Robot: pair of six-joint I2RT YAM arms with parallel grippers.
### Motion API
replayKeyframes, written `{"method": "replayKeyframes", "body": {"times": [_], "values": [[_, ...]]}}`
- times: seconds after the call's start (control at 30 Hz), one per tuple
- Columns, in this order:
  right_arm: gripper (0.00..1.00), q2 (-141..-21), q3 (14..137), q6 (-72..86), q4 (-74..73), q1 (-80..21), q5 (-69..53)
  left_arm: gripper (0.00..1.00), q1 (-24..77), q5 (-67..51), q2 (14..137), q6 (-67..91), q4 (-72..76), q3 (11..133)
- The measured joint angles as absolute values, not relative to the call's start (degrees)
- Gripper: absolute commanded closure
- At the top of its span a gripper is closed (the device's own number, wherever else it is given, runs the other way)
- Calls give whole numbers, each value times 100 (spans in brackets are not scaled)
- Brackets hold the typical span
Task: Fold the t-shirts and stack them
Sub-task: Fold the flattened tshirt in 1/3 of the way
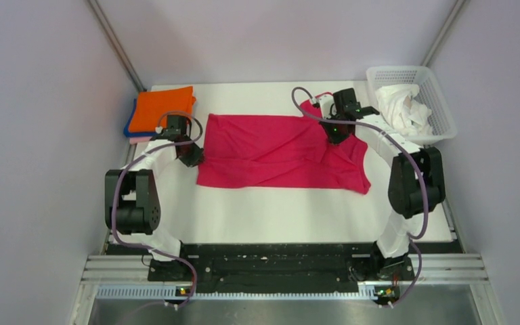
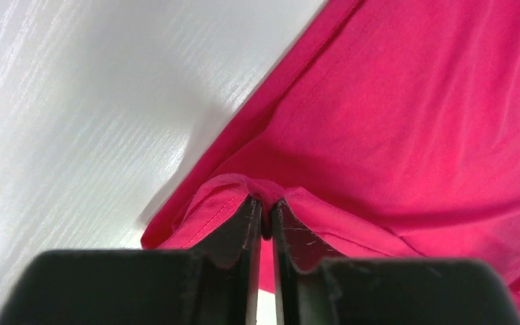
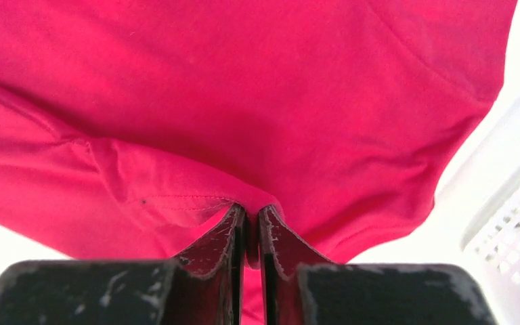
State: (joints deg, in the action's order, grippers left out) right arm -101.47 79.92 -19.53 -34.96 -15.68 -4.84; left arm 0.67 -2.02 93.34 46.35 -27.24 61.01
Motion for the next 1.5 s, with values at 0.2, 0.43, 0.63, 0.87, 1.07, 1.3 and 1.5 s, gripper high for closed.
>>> {"method": "replayKeyframes", "body": {"times": [0.2,0.43,0.63,0.87,1.07,1.3,1.5], "values": [[31,-10822,8374,-1658,-3048,-1566,-174,17,-34,-172,9568,4595,-2738,6237],[1,-10510,8136,-751,-2274,-1557,207,1,-163,-220,9400,4458,-2814,6602],[1,-8917,6416,676,-1750,-1557,-596,1,-89,-1061,9008,4368,-2561,6490],[1,-9083,5669,1883,-1295,-1557,-1691,1,301,-1846,9253,4359,-2252,6106],[1,-9682,5675,2174,-1059,-1562,-1938,1,303,-2012,9760,4351,-1922,6086],[1,-10245,6176,2200,-1066,-1649,-1824,1,281,-1949,10132,4226,-1844,6136],[1,-10617,6687,2386,-954,-1715,-1809,1,257,-1885,10195,4202,-1802,6217]]}}
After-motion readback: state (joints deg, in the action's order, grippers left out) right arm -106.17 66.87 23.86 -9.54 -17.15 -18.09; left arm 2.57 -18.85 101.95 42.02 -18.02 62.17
